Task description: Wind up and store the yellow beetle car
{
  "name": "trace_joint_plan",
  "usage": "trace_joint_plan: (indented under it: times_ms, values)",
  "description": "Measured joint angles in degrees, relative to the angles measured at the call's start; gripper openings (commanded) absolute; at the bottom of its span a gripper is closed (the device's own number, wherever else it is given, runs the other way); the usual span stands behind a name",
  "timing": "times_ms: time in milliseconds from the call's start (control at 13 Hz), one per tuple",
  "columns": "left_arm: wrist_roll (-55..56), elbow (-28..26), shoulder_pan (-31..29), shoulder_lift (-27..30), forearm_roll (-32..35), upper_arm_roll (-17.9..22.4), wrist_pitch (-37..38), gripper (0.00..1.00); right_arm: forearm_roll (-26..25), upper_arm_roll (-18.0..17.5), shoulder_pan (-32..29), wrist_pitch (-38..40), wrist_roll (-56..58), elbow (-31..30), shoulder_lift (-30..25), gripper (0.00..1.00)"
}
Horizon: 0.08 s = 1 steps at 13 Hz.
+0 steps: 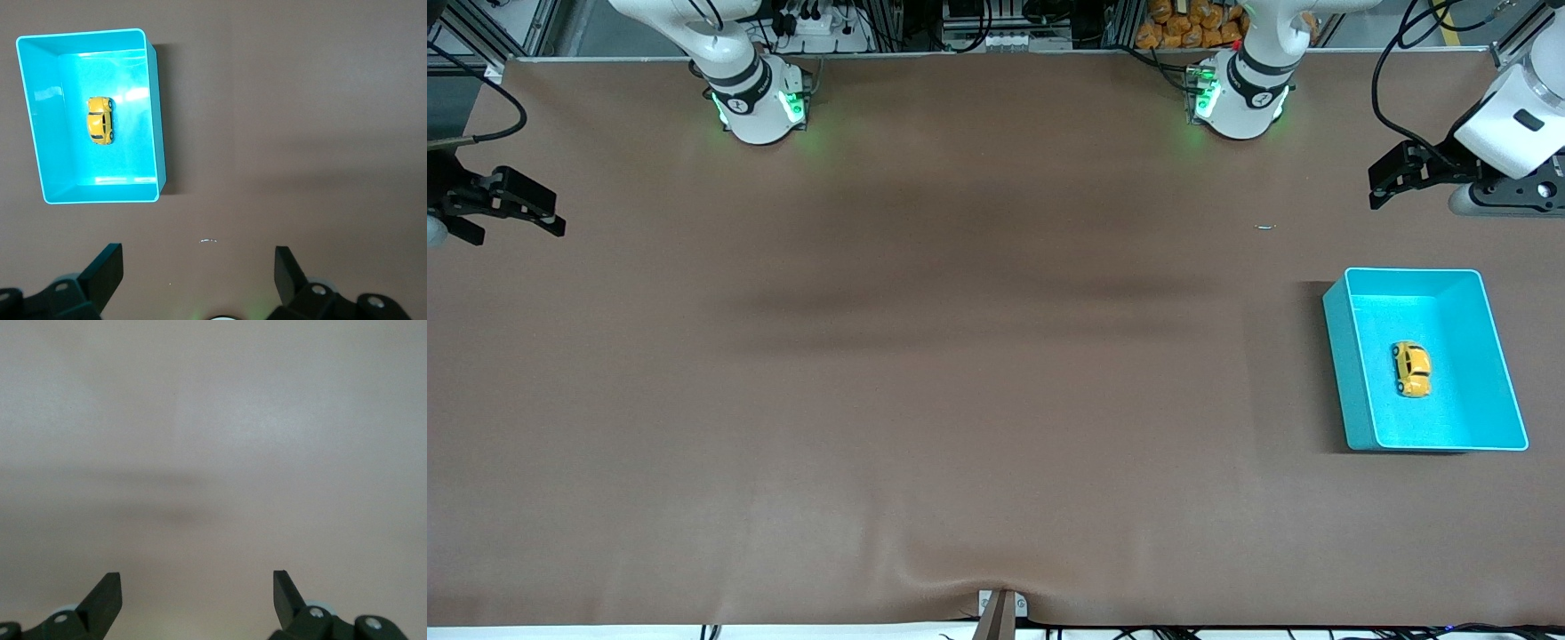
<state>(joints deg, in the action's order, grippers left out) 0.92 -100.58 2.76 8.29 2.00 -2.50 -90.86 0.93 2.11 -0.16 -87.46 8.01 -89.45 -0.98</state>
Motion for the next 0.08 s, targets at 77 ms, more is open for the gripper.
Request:
trace_joint_plan:
  times_ms: [77]
  values:
    - [0.0,0.0,0.0,0.0,0.0,0.0,0.0,1.00,0.0,0.0,0.0,0.0,0.0,0.0,0.0,1.00]
